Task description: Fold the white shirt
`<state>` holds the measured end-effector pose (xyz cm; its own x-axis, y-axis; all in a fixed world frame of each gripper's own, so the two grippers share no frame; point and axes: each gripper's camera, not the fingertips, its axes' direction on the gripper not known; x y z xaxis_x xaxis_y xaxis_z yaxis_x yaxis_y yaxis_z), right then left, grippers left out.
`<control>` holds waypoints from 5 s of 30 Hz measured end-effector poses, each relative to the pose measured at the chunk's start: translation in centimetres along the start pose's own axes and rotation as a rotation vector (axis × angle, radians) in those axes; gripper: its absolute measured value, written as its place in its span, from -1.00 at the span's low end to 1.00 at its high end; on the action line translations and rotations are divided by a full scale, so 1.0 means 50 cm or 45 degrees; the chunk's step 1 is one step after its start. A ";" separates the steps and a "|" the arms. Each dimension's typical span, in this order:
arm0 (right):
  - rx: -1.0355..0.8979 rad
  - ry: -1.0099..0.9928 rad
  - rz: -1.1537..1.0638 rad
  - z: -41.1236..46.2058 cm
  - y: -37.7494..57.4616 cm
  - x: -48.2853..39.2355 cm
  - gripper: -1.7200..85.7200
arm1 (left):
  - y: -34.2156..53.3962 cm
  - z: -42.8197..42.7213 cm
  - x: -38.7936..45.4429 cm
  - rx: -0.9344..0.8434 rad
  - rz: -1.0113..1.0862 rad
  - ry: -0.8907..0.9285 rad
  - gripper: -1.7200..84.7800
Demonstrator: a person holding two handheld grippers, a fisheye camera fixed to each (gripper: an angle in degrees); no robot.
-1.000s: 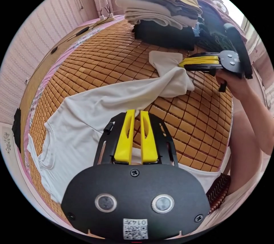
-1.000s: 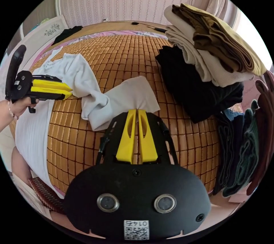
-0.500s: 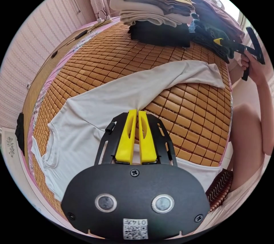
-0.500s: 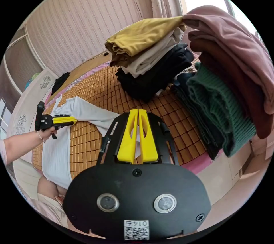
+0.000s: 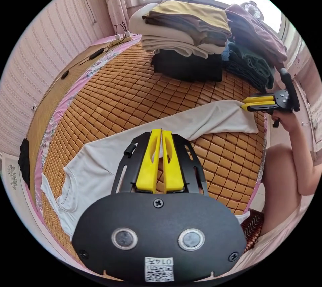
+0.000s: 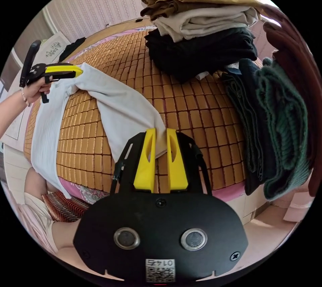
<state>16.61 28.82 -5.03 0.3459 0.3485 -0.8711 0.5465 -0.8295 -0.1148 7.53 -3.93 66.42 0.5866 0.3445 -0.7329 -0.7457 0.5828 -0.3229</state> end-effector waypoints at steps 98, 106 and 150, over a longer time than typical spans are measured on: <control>0.273 -0.015 0.232 -0.240 0.178 -0.053 -0.97 | 0.652 -0.371 0.279 -0.123 -0.106 0.240 -0.96; 0.387 0.167 -0.267 -0.335 0.143 -0.379 -0.97 | 0.934 -0.535 0.223 -0.162 -0.432 0.024 -0.95; 0.000 -0.431 -1.214 -0.442 -0.704 -1.605 -0.83 | 1.600 -0.864 -0.434 0.469 -1.245 -0.187 -0.84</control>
<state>-13.51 39.68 79.49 -0.4694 0.7237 -0.5059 0.4819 -0.2701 -0.8335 -78.50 3.40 30.61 0.9315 -0.3246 -0.1639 0.2002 0.8341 -0.5140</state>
